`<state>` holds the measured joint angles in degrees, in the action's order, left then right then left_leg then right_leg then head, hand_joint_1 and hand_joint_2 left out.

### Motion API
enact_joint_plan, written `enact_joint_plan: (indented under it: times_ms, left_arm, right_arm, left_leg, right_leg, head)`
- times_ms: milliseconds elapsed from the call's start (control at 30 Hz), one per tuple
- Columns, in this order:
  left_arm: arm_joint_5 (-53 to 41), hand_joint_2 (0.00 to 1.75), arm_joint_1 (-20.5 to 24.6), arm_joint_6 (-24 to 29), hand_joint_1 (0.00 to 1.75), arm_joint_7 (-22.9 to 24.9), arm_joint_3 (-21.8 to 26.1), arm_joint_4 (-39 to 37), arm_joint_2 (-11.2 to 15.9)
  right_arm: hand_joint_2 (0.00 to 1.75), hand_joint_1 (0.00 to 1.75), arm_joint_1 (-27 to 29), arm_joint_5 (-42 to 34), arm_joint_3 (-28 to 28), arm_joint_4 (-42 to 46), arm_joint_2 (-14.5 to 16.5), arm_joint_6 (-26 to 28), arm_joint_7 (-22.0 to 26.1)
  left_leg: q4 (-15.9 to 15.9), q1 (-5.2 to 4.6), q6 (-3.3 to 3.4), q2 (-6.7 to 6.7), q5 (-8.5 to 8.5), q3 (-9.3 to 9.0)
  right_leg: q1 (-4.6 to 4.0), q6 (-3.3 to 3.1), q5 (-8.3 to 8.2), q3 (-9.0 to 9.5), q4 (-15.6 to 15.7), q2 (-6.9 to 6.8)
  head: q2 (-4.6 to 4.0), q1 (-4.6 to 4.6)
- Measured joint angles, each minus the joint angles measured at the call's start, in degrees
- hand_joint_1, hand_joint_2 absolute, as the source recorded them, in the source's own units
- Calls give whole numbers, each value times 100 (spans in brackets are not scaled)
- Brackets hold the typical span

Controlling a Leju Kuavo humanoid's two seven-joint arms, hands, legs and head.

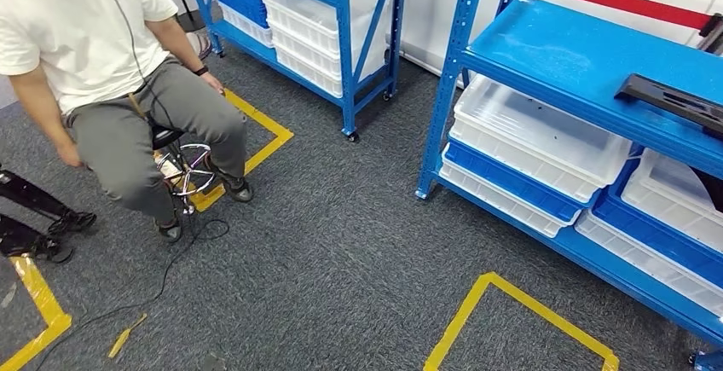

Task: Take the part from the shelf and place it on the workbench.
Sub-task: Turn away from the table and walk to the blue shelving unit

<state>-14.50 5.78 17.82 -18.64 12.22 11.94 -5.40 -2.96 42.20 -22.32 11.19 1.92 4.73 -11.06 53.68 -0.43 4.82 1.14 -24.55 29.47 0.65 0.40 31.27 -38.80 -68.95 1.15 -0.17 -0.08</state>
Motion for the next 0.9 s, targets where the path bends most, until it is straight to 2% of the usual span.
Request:
enact_joint_plan:
  times_ms: [33,67,100,133,167,200,233,267,300,333,367,400,433,467,500,533,567,600,633,700,733,767,800,833,867,900]
  left_arm:
    - [4,0,-7,-3,0,-3,6,-2,-3]
    - [6,0,-13,-4,0,-4,12,-3,-7]
    - [8,0,-15,-4,0,-4,17,-3,-11]
    - [9,0,-15,-5,0,-4,20,-3,-14]
    - [9,0,-18,-5,0,-5,24,-3,-10]
    - [10,0,-22,-4,0,-5,28,-2,-4]
    - [10,0,-23,-4,0,-8,33,-2,2]
    - [10,0,-23,-3,0,-12,40,-1,8]
    - [10,0,-20,-3,0,-15,45,-1,7]
    - [10,0,-15,-3,0,-20,49,1,5]
    - [10,0,-12,-3,0,-24,52,2,5]
    - [10,0,-14,-2,0,-28,55,2,4]
    - [10,0,-19,1,0,-32,57,2,4]
    - [10,0,-28,4,0,-34,60,1,3]
    - [10,0,-39,8,0,-33,62,-1,2]
    - [8,0,-49,10,0,-31,63,-2,1]
    - [4,0,-55,12,0,-28,63,-3,-1]
    - [-3,0,-57,12,0,-25,63,-3,-3]
    - [-9,0,-58,12,0,-20,63,-3,-5]
    - [-20,0,-57,12,0,-8,64,-3,6]
    - [-27,0,-56,13,0,-2,65,-3,11]
    - [-33,0,-51,13,0,5,66,-3,15]
    - [-41,0,-43,14,0,9,66,-2,8]
    - [-49,0,-29,14,0,13,66,0,-1]
    - [-58,0,-13,15,0,17,66,2,-11]
    - [-69,0,1,15,0,19,66,3,-21]
  right_arm:
    - [175,0,-1,7,0,0,-9,5,5]
    - [175,0,3,14,0,0,-17,10,9]
    - [175,0,9,19,0,0,-26,14,11]
    - [175,0,14,22,0,0,-30,18,11]
    - [175,0,8,25,0,1,-23,21,12]
    - [175,0,-5,26,0,2,-19,25,13]
    - [175,0,-19,26,0,4,-12,27,15]
    - [175,0,-33,27,1,5,-5,28,17]
    - [175,0,-35,27,1,7,-9,30,18]
    - [175,0,-31,27,1,7,-8,30,19]
    - [175,0,-30,28,1,7,-9,30,20]
    - [175,0,-27,29,0,7,-12,30,20]
    - [175,0,-27,31,0,7,-14,27,20]
    - [175,0,-28,33,0,7,-16,17,21]
    - [175,0,-28,34,0,7,-17,4,21]
    - [175,0,-26,34,0,7,-19,-14,18]
    - [175,0,-23,34,0,7,-20,-32,11]
    - [175,0,-21,33,0,7,-22,-44,2]
    - [175,0,-21,32,0,7,-24,-51,-8]
    - [175,0,-26,33,0,6,-7,-50,-18]
    - [175,0,-33,35,0,6,6,-45,-19]
    - [175,0,-37,37,0,6,16,-42,-20]
    - [175,0,-39,39,0,6,16,-38,-22]
    - [175,0,-35,40,-1,5,19,-39,-27]
    - [175,0,-29,40,-2,5,12,-39,-33]
    - [175,0,-29,40,-4,4,6,-40,-43]
  left_leg:
    - [3,9,-21,78,-8,3]
    - [9,25,-56,154,-20,7]
    - [28,51,-103,218,-37,9]
    - [66,73,-160,278,-63,11]
    - [125,75,-234,345,-114,27]
    - [193,71,-302,410,-179,38]
    - [247,61,-359,477,-240,38]
    - [278,57,-405,551,-294,28]
    - [292,75,-433,614,-324,2]
    - [311,107,-470,604,-361,-17]
    - [382,135,-505,505,-444,-5]
    - [568,158,-537,341,-602,63]
    - [854,171,-560,148,-809,183]
    - [1243,171,-562,10,-1040,359]
    - [1642,170,-554,-57,-1224,547]
    - [1906,169,-533,-77,-1296,683]
    - [1991,166,-501,-87,-1257,739]
    - [1818,159,-452,-112,-1090,674]
    - [1454,148,-385,-182,-855,514]
    - [719,98,-239,-470,-477,190]
    - [523,67,-181,-574,-390,107]
    - [457,37,-146,-622,-364,86]
    - [442,12,-118,-572,-343,88]
    - [362,30,-92,-502,-295,60]
    - [271,40,-73,-430,-240,19]
    - [180,52,-43,-348,-172,-19]
  right_leg:
    - [38,53,47,-114,-203,-31]
    - [86,134,15,-134,-222,-65]
    - [136,233,-111,-6,34,-122]
    - [183,333,-265,209,433,-233]
    - [208,396,-408,423,805,-416]
    - [230,398,-504,579,1079,-552]
    - [229,350,-542,650,1194,-634]
    - [212,271,-547,641,1194,-635]
    - [214,191,-544,632,1190,-535]
    - [213,133,-546,628,1186,-453]
    - [217,83,-557,623,1185,-380]
    - [223,42,-575,628,1187,-307]
    - [215,13,-591,616,1188,-238]
    - [197,-7,-604,601,1186,-164]
    - [172,-22,-614,585,1184,-77]
    - [148,-32,-620,576,1182,12]
    - [125,-39,-626,572,1181,103]
    - [102,-48,-634,576,1182,193]
    - [83,-51,-639,584,1184,279]
    - [72,-50,-663,592,1193,421]
    - [79,-35,-678,584,1199,484]
    - [89,-14,-697,570,1206,541]
    - [86,22,-721,557,1228,604]
    - [75,49,-739,532,1229,643]
    - [51,63,-724,482,1187,582]
    - [22,55,-654,394,1057,457]
  head:
    - [0,1]
    - [0,0]
    - [0,1]
    - [0,4]
    - [0,23]
    - [0,25]
    - [0,16]
    - [0,5]
    - [0,-20]
    - [0,-32]
    - [0,-33]
    - [0,-37]
    - [0,-42]
    - [0,-44]
    - [0,-46]
    - [0,-48]
    - [0,-47]
    - [0,-47]
    - [0,-47]
    - [0,-31]
    - [0,-34]
    - [0,-35]
    - [0,-44]
    - [0,-51]
    - [0,-46]
    - [0,-30]
